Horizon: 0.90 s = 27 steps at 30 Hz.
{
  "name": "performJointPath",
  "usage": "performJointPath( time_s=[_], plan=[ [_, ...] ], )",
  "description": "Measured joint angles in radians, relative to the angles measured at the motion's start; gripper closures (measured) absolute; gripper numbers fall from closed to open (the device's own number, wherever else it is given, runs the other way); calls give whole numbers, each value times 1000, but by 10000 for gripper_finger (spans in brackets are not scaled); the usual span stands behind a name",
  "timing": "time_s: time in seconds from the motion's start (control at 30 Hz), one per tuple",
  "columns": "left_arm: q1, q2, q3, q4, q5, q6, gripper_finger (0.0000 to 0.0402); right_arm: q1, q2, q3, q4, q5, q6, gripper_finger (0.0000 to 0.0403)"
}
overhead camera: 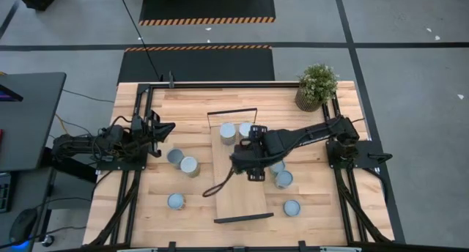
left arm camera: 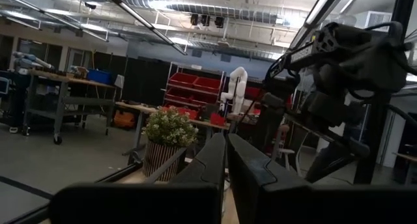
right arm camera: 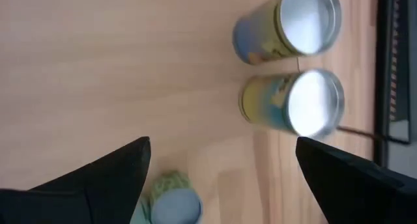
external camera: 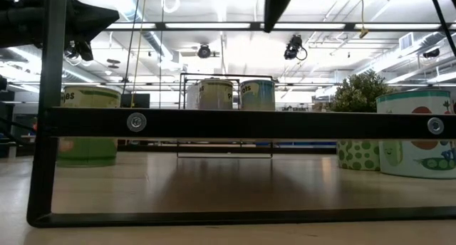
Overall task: Pick and place cans onto a shelf
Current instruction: Put the canned peas on the shelf
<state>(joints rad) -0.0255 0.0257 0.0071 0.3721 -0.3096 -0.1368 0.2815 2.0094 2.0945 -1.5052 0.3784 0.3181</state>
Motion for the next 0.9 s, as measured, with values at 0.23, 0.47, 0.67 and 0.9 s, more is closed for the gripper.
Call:
performJointPath(
  time_s=[0.23, 0.47, 0.67, 0.9],
  plan=[
    [0, 0, 0, -10, 0, 23, 379, 38, -11, -7, -67, 119, 54, 12],
    [0, 0, 0, -19, 0, 27, 379, 42, -119, -217, 25, 129, 96, 25],
    [0, 0, 0, -18, 0, 28, 379, 42, -291, -501, 239, 128, 109, 34],
    [0, 0, 0, 9, 84, 78, 365, 36, -512, -818, 619, 128, 4, 34]
  ],
)
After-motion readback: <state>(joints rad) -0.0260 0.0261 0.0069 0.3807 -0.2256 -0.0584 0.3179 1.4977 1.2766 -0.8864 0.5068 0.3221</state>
